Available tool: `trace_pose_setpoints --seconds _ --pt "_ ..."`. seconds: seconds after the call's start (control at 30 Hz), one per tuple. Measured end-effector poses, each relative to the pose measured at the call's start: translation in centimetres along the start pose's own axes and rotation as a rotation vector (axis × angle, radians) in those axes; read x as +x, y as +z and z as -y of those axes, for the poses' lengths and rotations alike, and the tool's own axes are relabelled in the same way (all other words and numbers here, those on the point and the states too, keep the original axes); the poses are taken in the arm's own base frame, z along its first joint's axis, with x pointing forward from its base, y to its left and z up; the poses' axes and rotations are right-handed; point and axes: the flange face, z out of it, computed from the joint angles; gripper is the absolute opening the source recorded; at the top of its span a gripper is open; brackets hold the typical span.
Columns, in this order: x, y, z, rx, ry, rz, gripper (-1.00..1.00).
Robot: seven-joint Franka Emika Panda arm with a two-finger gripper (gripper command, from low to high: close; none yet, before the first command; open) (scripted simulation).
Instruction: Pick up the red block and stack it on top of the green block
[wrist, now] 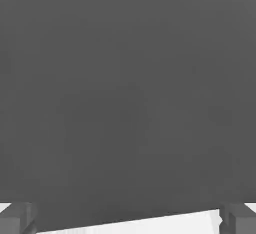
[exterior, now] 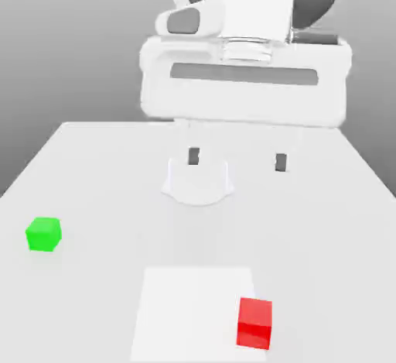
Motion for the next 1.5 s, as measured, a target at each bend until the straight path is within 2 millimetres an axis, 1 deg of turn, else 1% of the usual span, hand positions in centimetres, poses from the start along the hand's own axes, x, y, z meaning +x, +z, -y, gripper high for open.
trace_pose_setpoints --seconds 0.13,0.27,0.33,0.47,0.5,0.67,0.7,0.73,0.8,0.9,0.93,0.97,1.07,1.13,1.2,1.23,1.3,1.33,1.4,1.47,1.5 --pt "-3.0 7.2 -0.9 -0.082 0.015 0.085 0.00" --pt "-6.6 13.6 -2.8 -0.160 0.039 0.175 0.00" --pt "-7.9 16.3 -3.5 -0.180 0.048 0.201 0.00" --pt "-9.2 21.1 -4.6 -0.187 0.050 0.209 0.00" --pt "-9.4 21.8 -4.8 -0.188 0.050 0.209 -1.00" --pt "-9.4 21.8 -4.7 -0.187 0.051 0.209 -1.00" --pt "-9.5 22.2 -4.8 -0.187 0.050 0.209 -1.00" --pt "-9.3 21.7 -4.7 -0.187 0.050 0.209 -1.00" --pt "-8.9 19.9 -4.3 -0.186 0.051 0.209 -1.00" --pt "-8.0 16.6 -3.9 -0.189 0.058 0.208 -1.00" --pt "-6.3 16.2 -5.0 -0.199 0.119 0.197 -1.00" --pt "-4.4 16.0 -6.5 -0.212 0.197 0.185 -1.00" --pt "1.0 15.5 -11.9 -0.246 0.443 0.147 -1.00" --pt "4.7 14.9 -16.7 -0.267 0.637 0.120 -1.00" --pt "8.3 14.1 -22.8 -0.290 0.864 0.089 -1.00" --pt "9.6 13.5 -25.9 -0.300 0.979 0.074 -1.00" --pt "11.4 12.2 -32.1 -0.315 1.210 0.044 -1.00" --pt "11.9 11.5 -35.3 -0.321 1.328 0.029 -1.00" --pt "12.0 10.0 -40.7 -0.328 1.548 0.004 -1.00" --pt "11.4 8.9 -45.0 -0.326 1.740 -0.014 -1.00" --pt "11.0 9.1 -46.2 -0.325 1.793 -0.017 -1.00"
